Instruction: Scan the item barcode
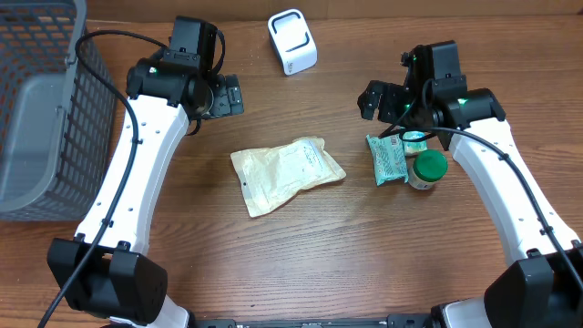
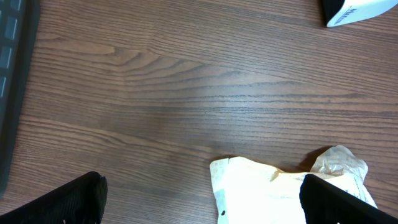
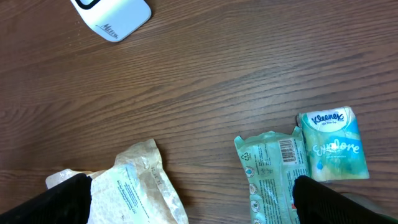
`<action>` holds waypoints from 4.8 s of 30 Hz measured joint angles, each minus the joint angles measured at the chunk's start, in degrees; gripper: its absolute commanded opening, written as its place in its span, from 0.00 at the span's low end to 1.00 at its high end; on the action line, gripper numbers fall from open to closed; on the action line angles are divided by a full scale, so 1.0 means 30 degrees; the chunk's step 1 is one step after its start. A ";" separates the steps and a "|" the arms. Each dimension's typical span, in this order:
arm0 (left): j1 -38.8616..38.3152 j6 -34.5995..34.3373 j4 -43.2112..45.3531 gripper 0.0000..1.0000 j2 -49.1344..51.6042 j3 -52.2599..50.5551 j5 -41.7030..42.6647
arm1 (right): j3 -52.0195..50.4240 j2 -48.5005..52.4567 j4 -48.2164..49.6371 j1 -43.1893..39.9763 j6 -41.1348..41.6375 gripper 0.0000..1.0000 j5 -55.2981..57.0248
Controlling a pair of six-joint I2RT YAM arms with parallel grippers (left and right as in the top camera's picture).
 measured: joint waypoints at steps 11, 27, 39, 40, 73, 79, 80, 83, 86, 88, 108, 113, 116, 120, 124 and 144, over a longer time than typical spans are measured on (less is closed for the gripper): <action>0.0000 0.0000 0.0000 1.00 0.0000 0.0000 0.0000 | 0.0000 0.0000 -0.0007 -0.0007 0.0015 1.00 0.0000; 0.0000 0.0000 0.0000 1.00 -0.0299 0.0000 0.0000 | 0.0000 0.0000 0.0007 -0.0007 0.0000 1.00 0.0000; 0.0277 0.0000 0.0000 1.00 -0.6535 0.0000 0.0000 | 0.0000 0.0000 -0.0007 -0.0007 0.0000 1.00 0.0000; 0.0517 0.0000 0.0000 1.00 -0.7293 0.0000 0.0007 | 0.0000 0.0000 0.0000 -0.0007 0.0000 1.00 0.0000; 0.4612 0.0000 -0.0146 1.00 -1.9008 -0.8684 -0.0066 | 0.0000 0.0000 0.0000 -0.0007 0.0007 1.00 -0.0007; 0.4218 0.0000 -0.0889 1.00 -2.1128 -1.1861 -0.0058 | 0.0000 0.0000 0.0007 -0.0007 -0.0007 1.00 -0.0007; 0.3963 0.0000 -0.1129 1.00 -2.1456 -1.2225 -0.0066 | 0.0000 0.0000 0.0000 0.0000 0.0007 1.00 -0.0007; 0.3133 0.0007 -0.2091 1.00 -2.2163 -1.3005 -0.0073 | 0.0000 0.0000 0.0000 0.0000 -0.0007 1.00 -0.0007; 0.2361 0.0007 -0.3249 1.00 -2.2629 -1.3267 -0.0066 | 0.0000 0.0000 0.0007 0.0000 0.0000 1.00 -0.0007; 0.2025 0.0000 -0.3585 1.00 -2.2899 -1.3289 -0.0058 | 0.0000 0.0000 0.0007 -0.0007 0.0007 1.00 0.0007; 0.2025 0.0000 -0.3577 1.00 -2.2957 -1.3333 -0.0066 | 0.0000 0.0000 0.0007 0.0000 0.0000 1.00 0.0000; 0.2025 0.0000 -0.3570 1.00 -2.2957 -1.3340 -0.0066 | 0.0000 0.0000 0.0007 0.0000 0.0000 1.00 0.0000; 0.2025 0.0000 -0.3490 1.00 -2.2957 -1.3464 -0.0066 | 0.0000 0.0000 0.0000 0.0000 0.0000 1.00 0.0000; 0.2025 0.0007 -0.2980 1.00 -2.2957 -1.3996 -0.0066 | 0.0000 0.0000 0.0000 -0.0007 0.0000 1.00 -0.0007; 0.2025 0.0007 -0.2259 1.00 -2.2957 -1.5074 -0.0066 | 0.0000 0.0000 0.0007 -0.0007 0.0000 1.00 -0.0007; 0.1814 0.0051 1.5373 1.00 -2.5602 -2.1442 -0.0066 | 0.0000 0.0000 0.0007 -0.0007 0.0000 1.00 0.0000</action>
